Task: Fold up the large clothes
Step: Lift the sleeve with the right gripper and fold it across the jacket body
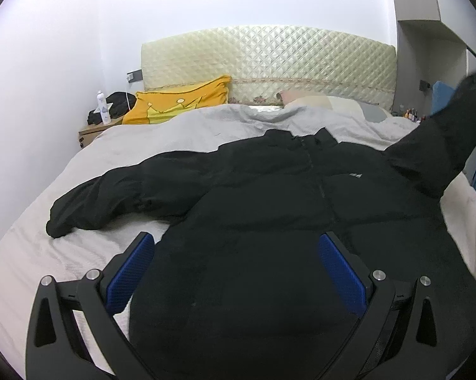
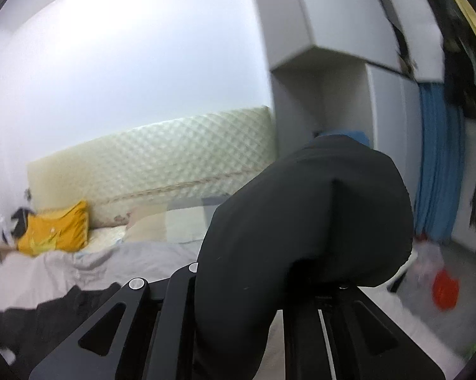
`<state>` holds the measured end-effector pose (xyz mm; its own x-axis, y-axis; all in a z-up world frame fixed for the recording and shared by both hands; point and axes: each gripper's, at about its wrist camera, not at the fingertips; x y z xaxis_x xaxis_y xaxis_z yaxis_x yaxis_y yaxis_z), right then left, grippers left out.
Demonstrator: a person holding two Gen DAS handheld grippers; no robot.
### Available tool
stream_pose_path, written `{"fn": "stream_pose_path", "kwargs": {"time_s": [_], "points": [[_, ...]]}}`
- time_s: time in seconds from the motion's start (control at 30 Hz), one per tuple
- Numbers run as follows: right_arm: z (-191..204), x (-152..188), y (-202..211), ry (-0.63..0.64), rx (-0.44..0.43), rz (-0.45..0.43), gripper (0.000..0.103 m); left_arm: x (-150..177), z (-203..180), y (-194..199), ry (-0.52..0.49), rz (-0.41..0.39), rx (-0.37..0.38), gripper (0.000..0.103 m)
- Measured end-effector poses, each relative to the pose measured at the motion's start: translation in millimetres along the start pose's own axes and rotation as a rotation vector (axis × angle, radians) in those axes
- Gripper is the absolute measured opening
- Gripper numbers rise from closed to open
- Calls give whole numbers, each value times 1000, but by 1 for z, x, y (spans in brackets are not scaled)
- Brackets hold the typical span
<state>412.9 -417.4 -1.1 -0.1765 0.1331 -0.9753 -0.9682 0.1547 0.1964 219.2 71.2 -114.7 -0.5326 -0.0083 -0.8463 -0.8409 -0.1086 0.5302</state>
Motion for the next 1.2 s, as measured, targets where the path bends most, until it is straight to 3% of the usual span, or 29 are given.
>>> {"fn": "stream_pose_path", "kwargs": {"time_s": [0.2, 0.37, 0.6, 0.9, 1.2], "points": [[91, -3, 27, 68, -75, -32, 10, 6, 21, -8, -13, 26, 21, 103], [151, 11, 38, 81, -136, -31, 10, 11, 34, 3, -25, -19, 13, 103], [226, 37, 43, 140, -221, -2, 11, 9, 65, 5, 31, -51, -2, 103], [314, 103, 40, 241, -349, 74, 14, 9, 88, -1, 107, -48, -1, 103], [368, 195, 25, 279, -493, 250, 14, 12, 98, -6, 150, -29, 9, 103]]}}
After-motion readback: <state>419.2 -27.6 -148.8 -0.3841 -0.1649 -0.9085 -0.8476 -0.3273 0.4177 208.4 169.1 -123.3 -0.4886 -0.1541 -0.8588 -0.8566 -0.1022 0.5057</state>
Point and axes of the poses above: each gripper's, at about its wrist camera, not at the fingertips, and y roughly against the way its jaws point, z to its left, x to its underside, and after that the axes turned 3 degrees about -z, right-handed
